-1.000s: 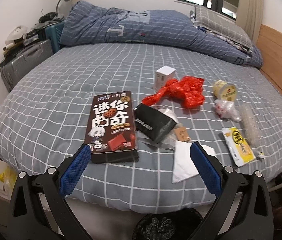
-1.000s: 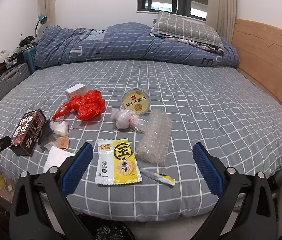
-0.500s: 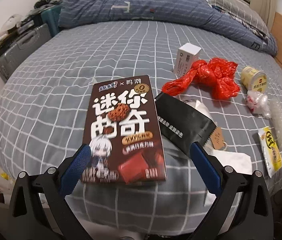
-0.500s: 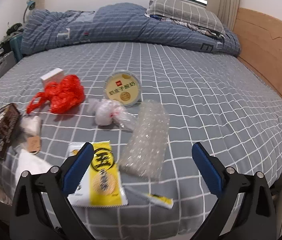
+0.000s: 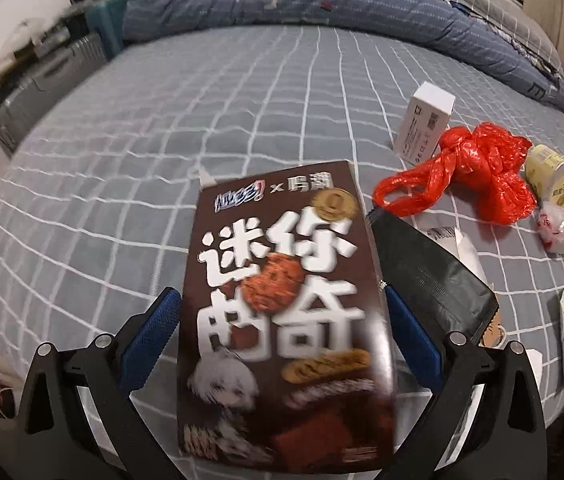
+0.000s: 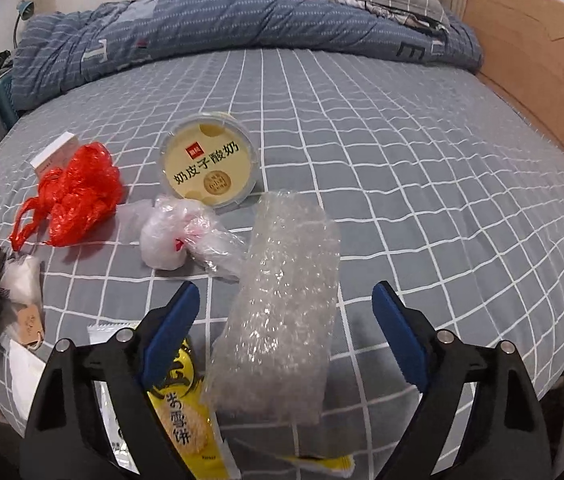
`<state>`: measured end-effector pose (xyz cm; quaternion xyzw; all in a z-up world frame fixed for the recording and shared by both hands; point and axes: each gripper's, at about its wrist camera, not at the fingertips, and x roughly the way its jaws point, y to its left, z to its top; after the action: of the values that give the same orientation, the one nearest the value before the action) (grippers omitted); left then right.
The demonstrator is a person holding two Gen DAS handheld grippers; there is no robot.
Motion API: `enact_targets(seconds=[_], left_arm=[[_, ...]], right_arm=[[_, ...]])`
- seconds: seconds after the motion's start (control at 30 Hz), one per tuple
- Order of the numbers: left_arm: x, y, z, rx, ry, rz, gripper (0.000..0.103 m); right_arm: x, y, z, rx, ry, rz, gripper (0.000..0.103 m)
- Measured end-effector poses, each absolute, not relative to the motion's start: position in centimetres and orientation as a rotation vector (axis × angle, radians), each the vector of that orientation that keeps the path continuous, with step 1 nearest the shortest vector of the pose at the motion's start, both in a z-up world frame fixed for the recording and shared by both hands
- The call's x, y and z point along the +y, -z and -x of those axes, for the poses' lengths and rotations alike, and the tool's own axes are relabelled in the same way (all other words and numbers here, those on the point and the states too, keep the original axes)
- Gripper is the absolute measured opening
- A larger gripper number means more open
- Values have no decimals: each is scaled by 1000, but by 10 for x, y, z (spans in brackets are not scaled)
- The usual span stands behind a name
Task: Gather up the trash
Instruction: 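Grasp the brown cookie box with the left tool while the right tool grasps the bubble-wrap sleeve, then carry the cookie box and bubble wrap off the bed toward the black bin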
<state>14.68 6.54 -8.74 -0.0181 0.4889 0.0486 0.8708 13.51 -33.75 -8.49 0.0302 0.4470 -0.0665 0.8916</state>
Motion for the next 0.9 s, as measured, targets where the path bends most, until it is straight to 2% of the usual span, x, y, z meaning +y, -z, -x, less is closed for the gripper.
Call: enact_targets(seconds=[0.1, 0.23, 0.3, 0.43, 0.53, 0.9], left_arm=[[66, 94, -155, 1044, -84, 45, 97], [66, 95, -159, 1048, -79, 37, 95], [68, 95, -158, 1048, -79, 40, 93], [74, 93, -157, 1041, -68, 53, 89], [70, 86, -153, 1017, -58, 58, 89], [59, 36, -118, 883, -47, 76, 89]], right_arm=[[-340, 91, -144, 951, 131, -74, 81], [-345, 99, -150, 989, 128, -101, 71], [-346, 100, -151, 997, 131, -107, 64], [-348, 100, -152, 1006, 119, -128, 37], [-347, 93, -149, 982, 109, -134, 28], [-325, 44, -119, 853, 70, -106, 25]])
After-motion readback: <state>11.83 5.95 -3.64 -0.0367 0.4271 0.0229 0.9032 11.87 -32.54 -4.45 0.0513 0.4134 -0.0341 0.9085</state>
